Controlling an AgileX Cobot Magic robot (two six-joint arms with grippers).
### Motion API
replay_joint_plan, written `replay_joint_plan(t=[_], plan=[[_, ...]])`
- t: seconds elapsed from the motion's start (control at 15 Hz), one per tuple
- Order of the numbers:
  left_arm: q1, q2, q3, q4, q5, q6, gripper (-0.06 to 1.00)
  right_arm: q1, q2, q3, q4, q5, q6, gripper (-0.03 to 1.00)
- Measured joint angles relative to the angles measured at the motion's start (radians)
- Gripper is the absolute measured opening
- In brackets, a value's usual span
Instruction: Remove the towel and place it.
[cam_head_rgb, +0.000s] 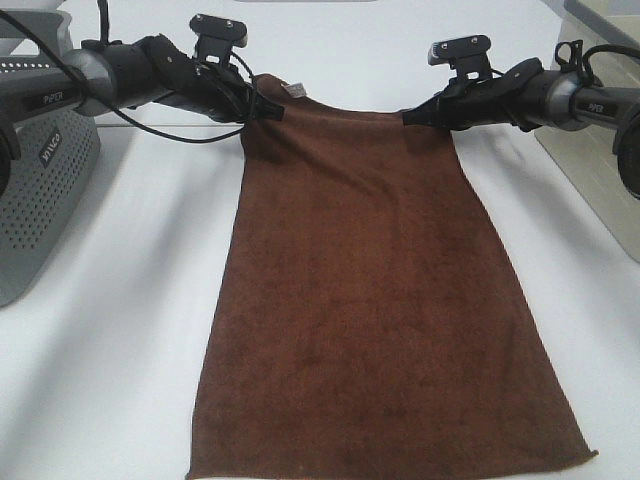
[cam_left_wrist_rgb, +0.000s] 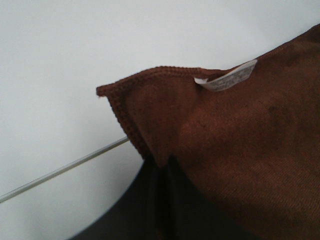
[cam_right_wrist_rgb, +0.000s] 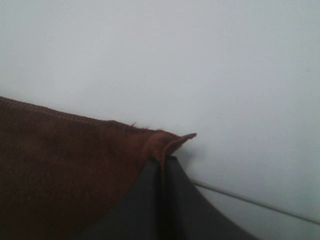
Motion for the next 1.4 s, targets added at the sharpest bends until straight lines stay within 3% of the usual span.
replay_joint_plan(t=[0.2, 0.33, 0.4, 0.53, 0.73, 0.87, 1.4], plan=[[0.000, 0.000, 0.000, 0.009, 0.010, 0.000, 0.00, 0.000, 0.000, 0.000, -0.040, 0.037, 0.000, 0.01], [0.000, 0.000, 0.000, 0.014, 0.008, 0.000, 0.00, 0.000, 0.000, 0.000, -0.043, 0.043, 0.001, 0.11], [0.000, 0.003, 0.000, 0.016, -0.005, 0.000, 0.00, 0.000, 0.000, 0.000, -0.043, 0.043, 0.001, 0.37], [0.000, 0.013, 0.000, 0.018, -0.019, 0.000, 0.00, 0.000, 0.000, 0.000, -0.043, 0.025, 0.001, 0.59], [0.000, 0.021, 0.000, 0.026, -0.049, 0.000, 0.00, 0.000, -0.005, 0.000, -0.043, 0.007, 0.001, 0.67], [0.000, 0.023, 0.000, 0.026, -0.060, 0.000, 0.06, 0.000, -0.005, 0.000, -0.043, 0.006, 0.010, 0.68], [0.000, 0.070, -0.001, 0.027, -0.113, -0.019, 0.52, 0.000, 0.008, 0.000, -0.028, -0.016, 0.024, 0.68]])
